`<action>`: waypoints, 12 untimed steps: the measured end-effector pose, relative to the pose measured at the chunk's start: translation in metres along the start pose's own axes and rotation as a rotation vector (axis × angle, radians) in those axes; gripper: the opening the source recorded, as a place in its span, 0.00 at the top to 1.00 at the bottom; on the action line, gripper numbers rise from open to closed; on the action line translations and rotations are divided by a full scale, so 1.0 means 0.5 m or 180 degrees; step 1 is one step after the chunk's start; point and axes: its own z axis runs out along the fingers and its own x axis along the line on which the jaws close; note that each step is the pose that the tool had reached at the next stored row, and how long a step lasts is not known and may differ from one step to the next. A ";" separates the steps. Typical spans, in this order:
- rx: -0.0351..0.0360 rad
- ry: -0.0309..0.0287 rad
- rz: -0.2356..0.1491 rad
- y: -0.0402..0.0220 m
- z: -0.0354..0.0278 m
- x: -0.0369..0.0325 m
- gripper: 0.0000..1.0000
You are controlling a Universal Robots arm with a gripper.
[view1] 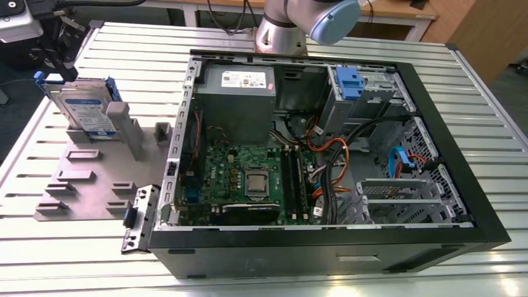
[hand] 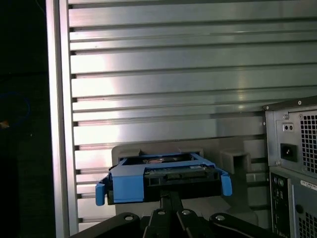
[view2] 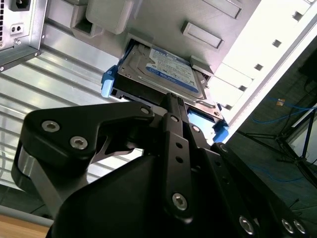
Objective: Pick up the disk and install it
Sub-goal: 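Reach for the disk, then pick up the disk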
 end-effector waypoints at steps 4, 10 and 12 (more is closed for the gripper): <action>0.0000 0.0000 0.0000 0.000 0.000 0.004 0.89; 0.0000 0.0000 0.0000 0.000 0.000 0.005 0.89; 0.0000 0.0000 0.0000 0.000 0.000 0.005 0.89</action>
